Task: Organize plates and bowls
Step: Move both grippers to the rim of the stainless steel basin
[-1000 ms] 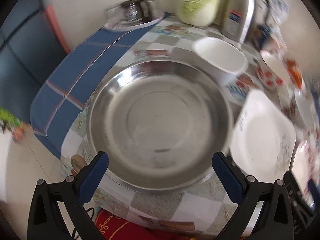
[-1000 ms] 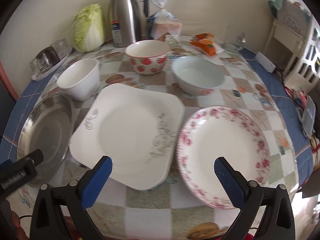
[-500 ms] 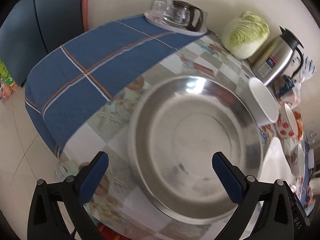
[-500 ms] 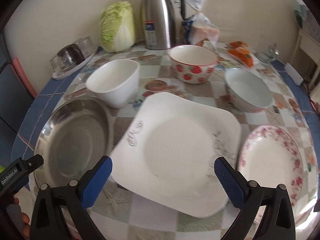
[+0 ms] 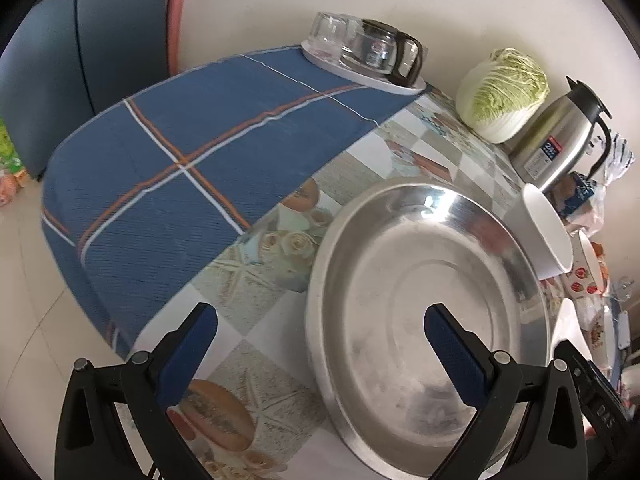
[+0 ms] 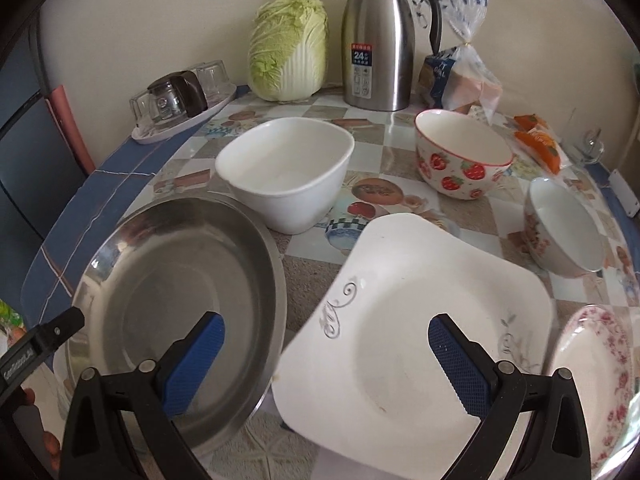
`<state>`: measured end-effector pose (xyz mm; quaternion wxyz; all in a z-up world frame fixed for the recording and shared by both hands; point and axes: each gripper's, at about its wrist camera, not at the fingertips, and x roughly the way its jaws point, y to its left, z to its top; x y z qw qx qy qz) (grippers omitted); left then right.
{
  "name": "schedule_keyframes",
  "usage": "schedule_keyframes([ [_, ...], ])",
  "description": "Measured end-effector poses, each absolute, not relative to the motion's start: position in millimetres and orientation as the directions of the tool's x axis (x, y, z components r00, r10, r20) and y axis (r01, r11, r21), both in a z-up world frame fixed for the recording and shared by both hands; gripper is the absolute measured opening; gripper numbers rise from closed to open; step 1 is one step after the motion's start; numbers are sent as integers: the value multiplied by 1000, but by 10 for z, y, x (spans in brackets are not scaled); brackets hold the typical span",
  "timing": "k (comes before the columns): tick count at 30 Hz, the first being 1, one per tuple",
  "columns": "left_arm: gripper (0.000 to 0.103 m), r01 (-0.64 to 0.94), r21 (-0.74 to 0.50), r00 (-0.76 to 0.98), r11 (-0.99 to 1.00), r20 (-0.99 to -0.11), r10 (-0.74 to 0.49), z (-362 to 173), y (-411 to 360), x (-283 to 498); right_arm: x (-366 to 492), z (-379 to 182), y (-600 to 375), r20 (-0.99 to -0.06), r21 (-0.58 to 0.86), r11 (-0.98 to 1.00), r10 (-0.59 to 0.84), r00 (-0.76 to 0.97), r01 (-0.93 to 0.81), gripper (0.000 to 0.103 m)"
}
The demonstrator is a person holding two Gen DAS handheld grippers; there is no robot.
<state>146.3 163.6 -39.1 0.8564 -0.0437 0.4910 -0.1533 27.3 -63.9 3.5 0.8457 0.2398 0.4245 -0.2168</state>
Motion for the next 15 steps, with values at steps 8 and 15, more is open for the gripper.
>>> schedule_keyframes([
  [8, 103, 235, -205, 443, 950, -847, -292, -486, 1568, 1571, 449, -13, -664, -803, 285, 792, -110, 586, 539, 96],
  [15, 103, 289, -188, 425, 939, -854, -301, -551, 1458, 1605, 615, -17, -626, -787, 308, 822, -64, 613, 480, 74],
])
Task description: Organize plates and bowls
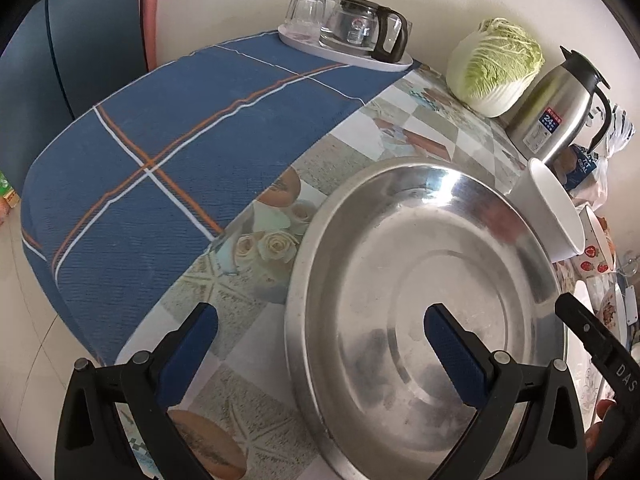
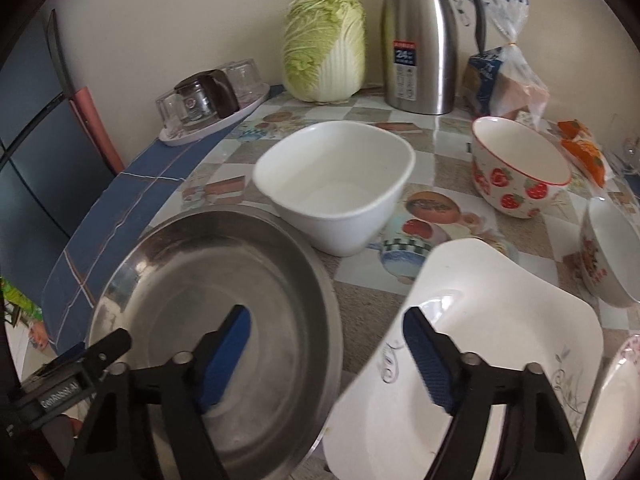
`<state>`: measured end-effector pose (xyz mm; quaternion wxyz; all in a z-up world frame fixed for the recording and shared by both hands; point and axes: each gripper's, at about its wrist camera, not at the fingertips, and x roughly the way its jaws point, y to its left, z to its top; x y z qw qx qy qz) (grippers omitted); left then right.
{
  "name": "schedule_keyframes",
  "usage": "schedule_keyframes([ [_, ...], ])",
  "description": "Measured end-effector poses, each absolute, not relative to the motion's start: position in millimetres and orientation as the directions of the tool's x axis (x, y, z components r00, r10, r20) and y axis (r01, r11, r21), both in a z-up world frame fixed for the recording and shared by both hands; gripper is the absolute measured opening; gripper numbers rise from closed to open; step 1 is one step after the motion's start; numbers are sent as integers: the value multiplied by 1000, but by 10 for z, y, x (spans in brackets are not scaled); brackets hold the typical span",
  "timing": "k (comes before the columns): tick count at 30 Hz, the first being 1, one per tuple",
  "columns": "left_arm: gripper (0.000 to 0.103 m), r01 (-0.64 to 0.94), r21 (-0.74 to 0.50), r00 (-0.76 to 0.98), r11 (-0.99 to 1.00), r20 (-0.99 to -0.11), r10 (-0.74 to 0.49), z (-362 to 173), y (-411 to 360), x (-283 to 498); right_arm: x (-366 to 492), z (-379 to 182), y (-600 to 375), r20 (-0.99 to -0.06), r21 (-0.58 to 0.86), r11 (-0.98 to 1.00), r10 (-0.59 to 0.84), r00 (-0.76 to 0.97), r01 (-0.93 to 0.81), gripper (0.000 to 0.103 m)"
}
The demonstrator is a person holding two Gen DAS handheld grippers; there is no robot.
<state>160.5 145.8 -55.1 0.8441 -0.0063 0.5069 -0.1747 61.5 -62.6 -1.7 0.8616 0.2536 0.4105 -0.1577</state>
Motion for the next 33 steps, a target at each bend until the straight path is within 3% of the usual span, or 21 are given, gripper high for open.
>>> schedule_keyframes([
  [5, 99, 286, -212, 418, 934, -849, -321, -573, 1459, 1633, 678, -84, -662, -798, 334, 814, -25, 602, 476, 49],
  [11, 79, 295, -192, 427, 936, -850, -308, -559, 1406, 1664, 689, -192, -707, -811, 359, 797, 9, 584, 486, 28],
  [14, 58, 301, -207, 426, 931, -844, -325, -549, 1403, 1677, 688, -204, -704, -813, 361, 802, 21, 582, 476, 20],
  [15, 46, 305, -219, 420, 927, -842, -337, -548, 1413, 1678, 687, -209, -697, -814, 362, 804, 25, 581, 472, 16],
  [21, 28, 259, -265, 401, 929, -845, -353, -542, 1523, 1705, 662, -206, -698, -815, 365, 805, 34, 579, 467, 15],
  [33, 28, 261, -228, 449, 938, -831, -327, -219, 1673, 1546, 593, -15, -569, -800, 347, 838, 30, 599, 421, 15],
])
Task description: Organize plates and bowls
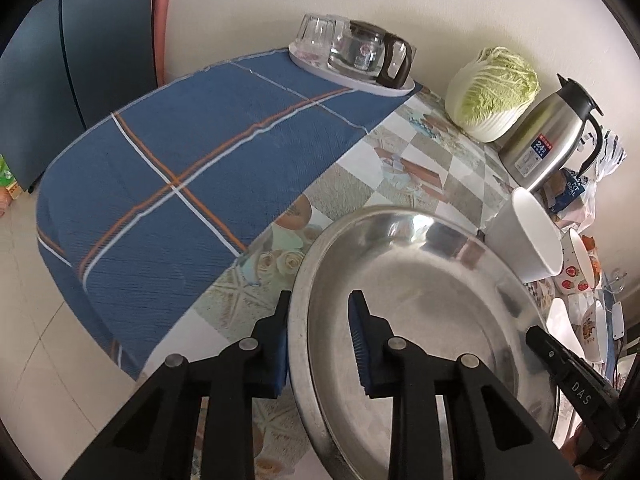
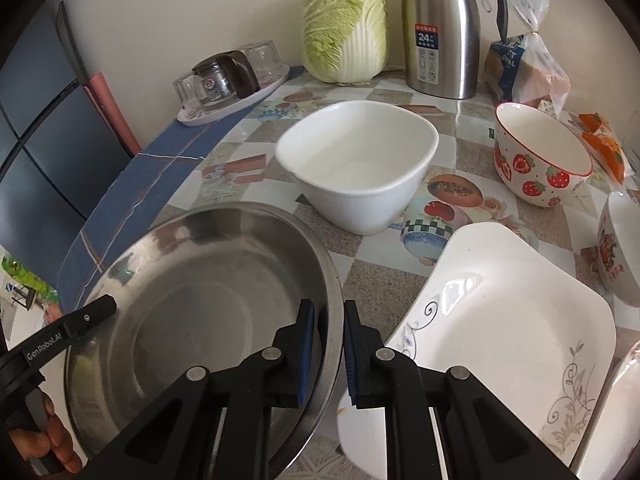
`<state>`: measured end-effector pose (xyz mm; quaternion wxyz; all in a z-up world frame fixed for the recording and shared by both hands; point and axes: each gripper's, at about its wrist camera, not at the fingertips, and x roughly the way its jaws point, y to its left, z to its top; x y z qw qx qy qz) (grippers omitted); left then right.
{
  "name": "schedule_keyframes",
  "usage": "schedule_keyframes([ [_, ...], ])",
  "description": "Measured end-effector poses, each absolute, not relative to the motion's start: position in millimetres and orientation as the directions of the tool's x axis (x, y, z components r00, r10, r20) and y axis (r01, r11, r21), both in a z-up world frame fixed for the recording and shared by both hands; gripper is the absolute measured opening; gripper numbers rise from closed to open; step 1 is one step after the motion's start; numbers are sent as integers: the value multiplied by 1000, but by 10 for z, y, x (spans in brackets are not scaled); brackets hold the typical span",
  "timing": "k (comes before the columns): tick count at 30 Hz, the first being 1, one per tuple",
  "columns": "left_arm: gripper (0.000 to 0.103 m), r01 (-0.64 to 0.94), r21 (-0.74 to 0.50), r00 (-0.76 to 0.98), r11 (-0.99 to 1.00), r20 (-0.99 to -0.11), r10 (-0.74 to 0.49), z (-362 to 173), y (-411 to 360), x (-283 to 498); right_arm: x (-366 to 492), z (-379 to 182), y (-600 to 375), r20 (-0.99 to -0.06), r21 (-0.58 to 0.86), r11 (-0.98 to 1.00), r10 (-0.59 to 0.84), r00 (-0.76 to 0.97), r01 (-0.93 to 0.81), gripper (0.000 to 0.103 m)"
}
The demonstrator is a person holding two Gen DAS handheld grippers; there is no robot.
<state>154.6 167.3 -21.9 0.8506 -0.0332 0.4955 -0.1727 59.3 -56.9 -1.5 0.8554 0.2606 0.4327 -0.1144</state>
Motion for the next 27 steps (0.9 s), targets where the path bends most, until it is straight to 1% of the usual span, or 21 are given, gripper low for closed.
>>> schedule_keyframes([
  [13, 28, 283, -229, 496, 932, -796, -346, 280, 1714, 1319, 301, 344, -545, -754, 374, 839, 27, 656, 396, 15],
  [19, 28, 340, -209, 535, 917, -759, -372, 648, 1472, 1168, 59, 607, -712, -708, 392, 822, -16, 706, 413, 15],
  [24, 28, 375, -235, 538, 897, -733, -417, 872, 1234, 1075, -177, 760, -942, -668, 426, 794, -48, 743, 434, 15],
  [27, 28, 397, -226, 540, 890, -727, -425, 966, 1045, 985, -319, 808, -1090, -653, 443, 773, -68, 754, 454, 15],
])
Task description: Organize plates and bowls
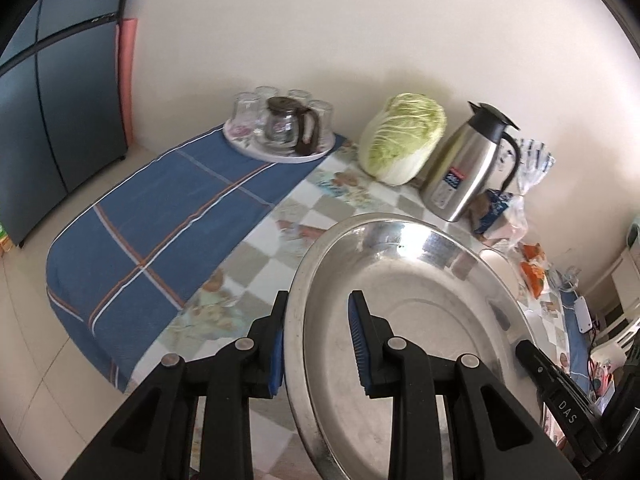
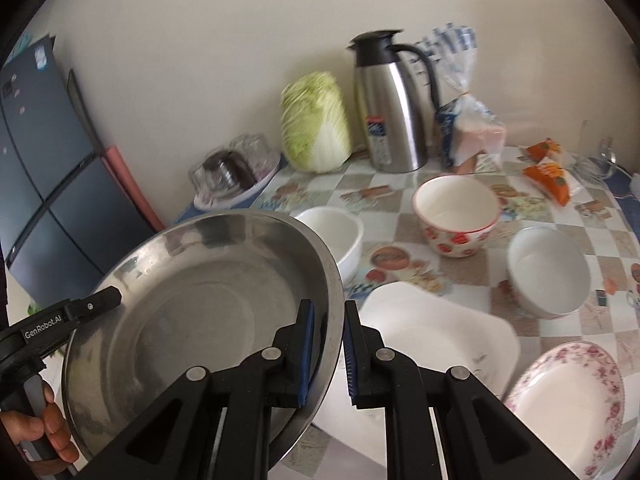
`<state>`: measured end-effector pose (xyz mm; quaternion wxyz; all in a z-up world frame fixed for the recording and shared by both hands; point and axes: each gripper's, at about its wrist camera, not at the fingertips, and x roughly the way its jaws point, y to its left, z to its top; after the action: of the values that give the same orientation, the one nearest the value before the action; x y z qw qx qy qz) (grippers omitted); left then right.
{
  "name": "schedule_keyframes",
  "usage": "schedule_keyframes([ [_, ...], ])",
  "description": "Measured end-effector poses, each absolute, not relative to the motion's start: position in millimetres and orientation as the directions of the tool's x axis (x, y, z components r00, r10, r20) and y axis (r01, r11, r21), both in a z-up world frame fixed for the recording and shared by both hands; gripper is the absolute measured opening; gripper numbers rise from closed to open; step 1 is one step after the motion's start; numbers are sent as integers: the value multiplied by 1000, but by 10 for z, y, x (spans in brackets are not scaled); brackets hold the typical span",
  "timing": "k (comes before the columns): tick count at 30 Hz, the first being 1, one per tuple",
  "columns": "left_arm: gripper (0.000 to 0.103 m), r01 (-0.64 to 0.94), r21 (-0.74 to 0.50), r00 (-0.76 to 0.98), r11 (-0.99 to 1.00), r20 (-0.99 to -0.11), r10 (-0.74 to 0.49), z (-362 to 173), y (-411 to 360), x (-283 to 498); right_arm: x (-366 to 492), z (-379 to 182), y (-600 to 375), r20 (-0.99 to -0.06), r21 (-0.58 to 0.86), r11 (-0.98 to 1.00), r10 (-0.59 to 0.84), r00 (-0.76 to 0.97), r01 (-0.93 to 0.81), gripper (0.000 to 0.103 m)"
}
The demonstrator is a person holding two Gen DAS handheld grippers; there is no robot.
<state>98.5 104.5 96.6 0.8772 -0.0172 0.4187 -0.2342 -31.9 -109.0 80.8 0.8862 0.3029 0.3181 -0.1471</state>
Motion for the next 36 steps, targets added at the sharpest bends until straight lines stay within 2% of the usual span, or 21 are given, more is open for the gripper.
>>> schedule_keyframes([
  [6, 29, 412, -253, 523, 876, -721, -454, 1043, 709, 877, -598, 842, -1385, -635, 453, 740, -123, 762, 497, 15],
  [21, 31, 521, -231, 468, 821, -727, -502, 975, -162, 581, -1198, 712, -1996, -641, 453, 664, -221, 735, 595, 15],
  [31, 31, 569, -245, 412, 785, -742, -529, 806, -550, 472, -1415, 634, -2228, -681, 382, 633, -300, 668, 674, 15],
  [36, 31, 561, -251, 375, 789, -772, -513, 592, -619, 476, -1389, 520, -2269, -732, 332, 625, -302, 611, 707, 16],
])
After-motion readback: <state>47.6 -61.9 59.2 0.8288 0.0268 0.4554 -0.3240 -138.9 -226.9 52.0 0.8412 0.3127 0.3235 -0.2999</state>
